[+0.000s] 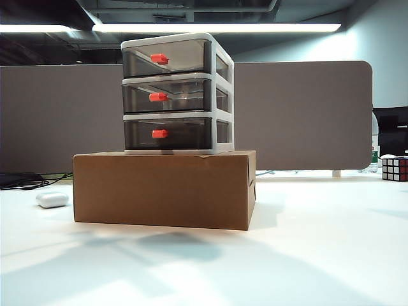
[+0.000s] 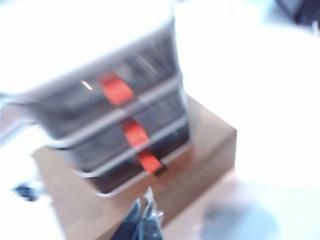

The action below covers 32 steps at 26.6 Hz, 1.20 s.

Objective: Open the third layer of the drawer on the table, pick up a pack of napkins on the table and put it in, and finally close the drawer.

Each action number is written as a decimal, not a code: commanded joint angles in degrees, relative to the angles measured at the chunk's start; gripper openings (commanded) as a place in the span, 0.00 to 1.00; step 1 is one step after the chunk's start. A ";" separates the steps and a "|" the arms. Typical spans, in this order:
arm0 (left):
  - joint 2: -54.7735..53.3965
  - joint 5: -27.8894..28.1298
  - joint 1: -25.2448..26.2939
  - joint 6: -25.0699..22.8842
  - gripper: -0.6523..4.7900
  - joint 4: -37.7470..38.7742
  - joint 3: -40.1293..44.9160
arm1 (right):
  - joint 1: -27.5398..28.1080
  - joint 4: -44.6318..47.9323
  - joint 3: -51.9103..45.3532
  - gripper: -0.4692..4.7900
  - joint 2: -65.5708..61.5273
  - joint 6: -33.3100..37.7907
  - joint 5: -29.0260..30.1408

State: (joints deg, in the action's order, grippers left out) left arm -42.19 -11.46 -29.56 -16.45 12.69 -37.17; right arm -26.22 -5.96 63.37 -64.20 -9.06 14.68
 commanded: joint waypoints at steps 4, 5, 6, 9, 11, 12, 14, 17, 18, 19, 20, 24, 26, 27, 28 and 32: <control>17.00 11.08 -0.02 9.60 0.11 -0.85 8.85 | 0.33 -1.68 -13.79 0.08 15.65 0.87 0.33; 19.52 12.09 0.00 10.43 0.11 -1.29 10.58 | 0.31 -1.46 -16.04 0.08 17.97 1.09 0.11; 21.29 12.96 0.00 11.28 0.11 -1.79 11.98 | 0.31 -1.16 -18.78 0.08 20.59 1.66 0.02; 25.92 13.20 0.00 16.11 0.11 -3.13 16.24 | 0.31 -0.96 -25.46 0.08 27.30 1.77 -0.55; 29.38 13.18 -0.02 17.33 0.11 -5.42 19.89 | 0.31 -1.03 -31.17 0.08 32.61 1.77 -1.95; 30.38 13.14 0.00 17.33 0.11 -6.19 20.96 | 0.31 -1.03 -32.89 0.08 34.18 1.77 -1.88; 32.44 12.81 0.00 17.33 0.11 -7.34 23.39 | 0.26 -1.05 -36.70 0.08 37.16 1.88 -1.68; 36.00 13.07 0.02 18.38 0.11 -8.02 27.19 | 0.24 1.22 -44.35 0.08 43.50 4.57 -2.78; 36.65 14.01 0.02 19.93 0.11 -9.14 28.17 | 0.24 2.54 -45.70 0.08 44.54 4.79 -2.78; 37.53 15.06 0.02 21.46 0.11 -9.77 29.07 | 0.24 3.80 -47.21 0.08 45.79 5.01 -2.80; 38.10 15.91 0.02 22.14 0.11 -10.05 29.68 | 0.24 4.24 -48.26 0.08 46.84 5.09 -3.08; 39.28 20.15 0.02 22.67 0.11 -8.13 31.67 | 0.24 4.50 -52.11 0.08 50.69 5.51 -4.96; 39.39 19.87 0.02 22.95 0.12 -5.09 31.58 | 0.24 4.35 -53.53 0.08 51.80 6.49 -4.94; 39.36 18.62 0.02 22.95 0.13 -3.96 31.58 | 0.24 4.31 -54.34 0.08 52.19 6.71 -4.98; 39.36 17.66 0.02 23.19 0.13 -3.30 31.63 | 0.26 4.31 -54.97 0.08 52.52 6.69 -4.96; 39.36 17.70 0.04 20.13 0.13 -3.56 33.46 | 0.26 4.55 -57.33 0.08 53.00 6.67 -4.98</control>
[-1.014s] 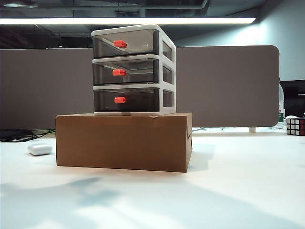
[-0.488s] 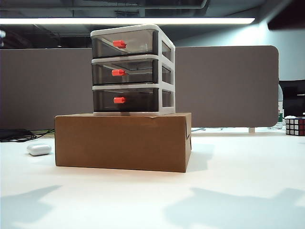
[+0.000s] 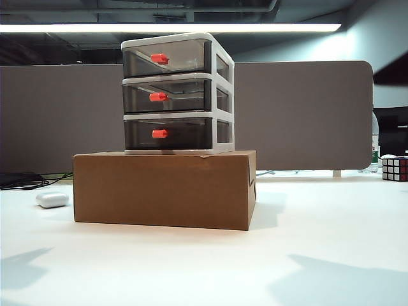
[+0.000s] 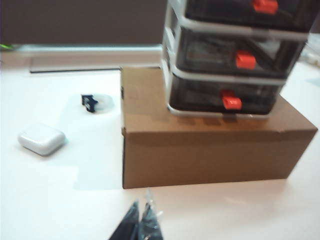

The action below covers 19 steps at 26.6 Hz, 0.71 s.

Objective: Open the third layer of the drawer on the table, pick up a pack of napkins on the table and put it in, and finally close the drawer.

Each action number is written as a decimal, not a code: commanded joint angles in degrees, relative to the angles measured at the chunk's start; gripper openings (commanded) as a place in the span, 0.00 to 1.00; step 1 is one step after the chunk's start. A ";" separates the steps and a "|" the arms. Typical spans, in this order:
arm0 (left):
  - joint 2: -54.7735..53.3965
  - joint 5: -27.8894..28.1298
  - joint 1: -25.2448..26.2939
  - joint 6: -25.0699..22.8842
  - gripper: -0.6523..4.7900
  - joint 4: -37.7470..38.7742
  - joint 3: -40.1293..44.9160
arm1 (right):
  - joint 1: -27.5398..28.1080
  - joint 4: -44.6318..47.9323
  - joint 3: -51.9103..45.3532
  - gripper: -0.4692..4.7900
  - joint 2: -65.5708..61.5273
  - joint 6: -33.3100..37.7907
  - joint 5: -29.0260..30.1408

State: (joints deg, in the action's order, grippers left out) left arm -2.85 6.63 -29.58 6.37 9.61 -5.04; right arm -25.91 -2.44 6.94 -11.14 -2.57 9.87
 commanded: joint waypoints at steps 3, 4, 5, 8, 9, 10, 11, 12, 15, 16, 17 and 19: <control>0.04 -2.25 0.04 -5.27 0.13 -3.23 3.52 | -0.04 1.49 -2.47 0.08 -0.04 0.20 -0.13; 0.07 -3.30 0.04 -6.19 0.13 -5.57 4.52 | -0.04 1.95 -2.86 0.08 -0.02 0.20 -0.09; 0.02 -4.37 0.07 -8.09 0.13 -6.21 4.61 | -0.04 3.74 -3.67 0.08 0.02 0.17 0.33; 0.07 -3.48 0.09 -9.64 0.13 -6.56 4.63 | -0.04 6.78 -5.11 0.08 0.33 -0.02 0.13; 0.07 -2.54 0.09 -10.29 0.13 -6.49 4.63 | -0.02 7.98 -5.81 0.08 0.42 -0.02 0.07; 0.07 -1.64 0.11 -11.41 0.13 -6.34 4.63 | -0.02 8.83 -6.40 0.08 0.44 -0.02 0.09; 0.07 -0.90 0.13 -12.39 0.13 -6.36 4.63 | -0.02 9.18 -6.93 0.08 0.44 0.00 0.07; 0.07 1.79 0.17 -14.23 0.13 -6.97 4.63 | 0.02 8.13 -6.88 0.08 0.52 -0.61 -1.42; 0.07 3.67 0.59 -16.61 0.14 -9.62 4.66 | 0.13 8.52 -6.88 0.08 1.09 -2.80 -2.75; 0.07 3.69 1.05 -17.27 0.14 -10.10 4.66 | 0.37 8.74 -6.88 0.08 1.14 -3.45 -3.21; 0.07 3.69 2.01 -17.51 0.14 -10.56 4.66 | 0.79 8.70 -6.88 0.08 1.31 -3.65 -3.69; 0.07 3.28 4.63 -17.44 0.14 -11.43 4.66 | 2.32 8.76 -6.88 0.08 1.64 -3.72 -3.93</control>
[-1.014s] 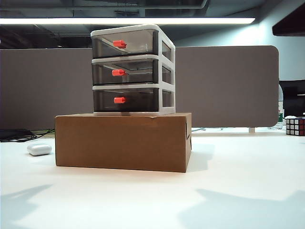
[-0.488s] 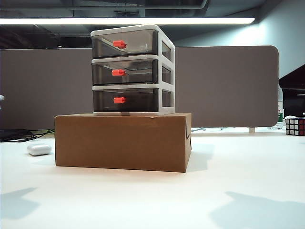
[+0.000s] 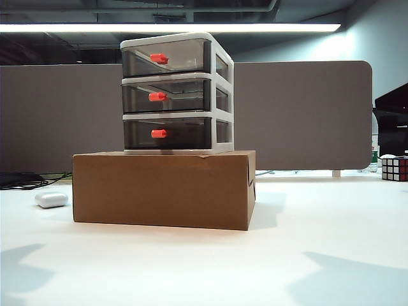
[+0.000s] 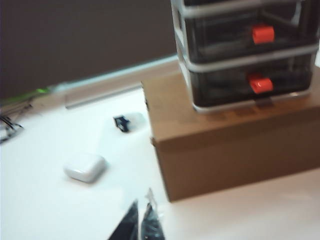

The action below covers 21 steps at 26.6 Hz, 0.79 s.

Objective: Open the third layer of the drawer on the table, pick up a pack of napkins on the table and put it in, and finally close the drawer.

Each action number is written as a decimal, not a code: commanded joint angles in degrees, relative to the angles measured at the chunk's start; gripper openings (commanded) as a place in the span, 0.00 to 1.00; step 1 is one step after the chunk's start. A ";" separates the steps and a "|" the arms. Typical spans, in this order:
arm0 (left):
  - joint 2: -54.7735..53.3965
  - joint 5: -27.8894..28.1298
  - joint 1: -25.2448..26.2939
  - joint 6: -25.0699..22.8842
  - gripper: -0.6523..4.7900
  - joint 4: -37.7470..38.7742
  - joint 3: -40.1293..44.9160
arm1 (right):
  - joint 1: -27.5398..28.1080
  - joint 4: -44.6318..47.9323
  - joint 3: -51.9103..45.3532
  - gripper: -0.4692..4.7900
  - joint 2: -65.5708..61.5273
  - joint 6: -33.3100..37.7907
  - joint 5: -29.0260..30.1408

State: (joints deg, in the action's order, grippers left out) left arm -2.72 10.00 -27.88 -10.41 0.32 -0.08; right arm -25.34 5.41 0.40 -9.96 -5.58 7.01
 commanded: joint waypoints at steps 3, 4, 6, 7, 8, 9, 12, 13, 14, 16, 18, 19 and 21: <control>-0.07 -3.67 7.72 -0.68 0.14 -4.17 -0.31 | 5.03 0.81 -0.35 0.08 1.55 -0.70 -0.48; -0.04 -5.33 9.90 -0.74 0.15 -5.25 -0.31 | 6.54 0.85 -0.35 0.08 2.10 -0.70 -0.46; -0.07 -8.15 13.77 -0.70 0.15 -7.54 -0.31 | 9.22 0.81 -0.35 0.08 3.26 -0.70 0.44; -0.07 -9.51 15.45 -0.70 0.15 -8.41 -0.33 | 10.97 0.85 -0.35 0.08 4.02 -0.68 1.25; -0.07 -11.32 17.46 -0.44 0.15 -9.44 -0.33 | 12.39 0.81 -0.35 0.08 4.68 -0.68 2.43; -0.07 -12.79 18.99 -0.11 0.15 -10.01 -0.33 | 13.79 0.83 -0.35 0.08 5.20 -0.66 3.82; -0.02 -19.69 23.98 1.68 0.15 -10.25 -0.35 | 20.09 -0.26 -0.35 0.08 7.48 -0.35 8.46; 0.26 -19.98 24.35 1.70 0.15 -10.12 -0.35 | 20.81 -0.59 -0.35 0.08 8.00 -0.31 8.66; 0.61 -19.87 24.41 2.08 0.15 -10.03 -0.33 | 21.35 -0.96 -0.35 0.08 8.66 -0.15 8.63; 1.81 -19.41 24.44 2.01 0.15 -10.08 -0.33 | 22.10 -1.62 -0.31 0.08 10.19 -0.07 8.57; 2.56 -19.04 24.44 2.08 0.15 -10.51 -0.35 | 22.40 -1.79 -0.26 0.08 9.99 0.00 8.61; 2.58 -19.02 24.44 2.05 0.15 -10.16 -0.35 | 22.27 -1.81 -0.26 0.08 9.99 0.00 8.57; 2.58 -18.80 24.44 2.12 0.15 -9.31 -0.35 | 22.23 -1.73 -0.26 0.08 9.99 0.02 7.98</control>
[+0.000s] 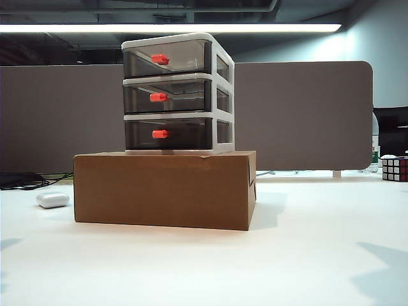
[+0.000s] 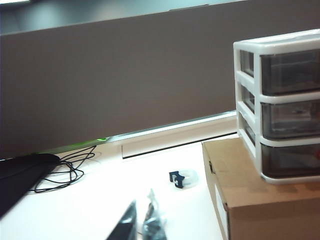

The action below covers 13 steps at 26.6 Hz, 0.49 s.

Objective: Open the third layer of the drawer on the table, pick up a pack of napkins on the table and put it in, and finally close the drawer.

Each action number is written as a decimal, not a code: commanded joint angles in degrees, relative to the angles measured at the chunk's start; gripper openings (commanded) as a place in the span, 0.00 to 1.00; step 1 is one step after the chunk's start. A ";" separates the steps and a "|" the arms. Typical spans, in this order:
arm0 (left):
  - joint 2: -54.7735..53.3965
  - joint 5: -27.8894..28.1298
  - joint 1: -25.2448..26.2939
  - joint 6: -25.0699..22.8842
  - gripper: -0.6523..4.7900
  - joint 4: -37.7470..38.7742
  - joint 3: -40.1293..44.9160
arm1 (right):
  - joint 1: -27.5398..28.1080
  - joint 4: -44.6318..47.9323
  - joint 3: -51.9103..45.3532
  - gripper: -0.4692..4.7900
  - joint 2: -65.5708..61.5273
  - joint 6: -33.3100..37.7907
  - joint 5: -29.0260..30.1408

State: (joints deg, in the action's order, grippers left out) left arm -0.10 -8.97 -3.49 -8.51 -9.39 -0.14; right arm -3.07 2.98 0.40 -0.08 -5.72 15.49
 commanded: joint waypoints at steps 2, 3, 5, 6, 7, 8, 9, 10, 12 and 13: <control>-0.04 0.15 0.04 0.20 0.15 1.03 -0.28 | 0.00 0.70 -0.24 0.08 0.11 0.37 -0.81; -0.04 0.17 0.04 0.22 0.15 1.11 -0.28 | 0.00 0.70 -0.24 0.08 0.11 0.85 -1.01; -0.04 0.13 0.04 0.37 0.15 1.25 -0.28 | -0.02 0.63 -0.26 0.08 0.11 1.22 -1.42; -0.04 -0.09 0.04 0.37 0.15 1.20 -0.28 | -0.02 0.46 -0.26 0.08 0.11 1.22 -1.42; -0.04 -0.22 0.04 0.37 0.15 1.20 -0.28 | -0.02 0.22 -0.26 0.08 0.11 1.22 -1.42; -0.04 -0.17 0.04 0.37 0.15 1.22 -0.28 | -0.04 0.07 -0.26 0.08 0.11 1.22 -1.40; -0.04 -0.11 0.04 0.37 0.15 1.22 -0.28 | -0.04 0.02 -0.26 0.08 0.11 1.22 -1.40; -0.04 -0.09 0.04 0.37 0.15 1.20 -0.28 | -0.04 0.02 -0.26 0.08 0.11 1.22 -1.40; -0.04 -0.11 0.04 0.37 0.15 1.22 -0.28 | -0.04 -0.13 -0.26 0.08 0.11 1.22 -1.40; -0.04 -0.11 0.04 0.37 0.15 1.20 -0.28 | -0.02 -0.17 -0.26 0.08 0.11 1.22 -1.42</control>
State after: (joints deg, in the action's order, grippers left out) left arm -0.12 -8.88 -3.49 -8.14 -7.79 -0.12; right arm -3.07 2.42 0.40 -0.08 -4.75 14.13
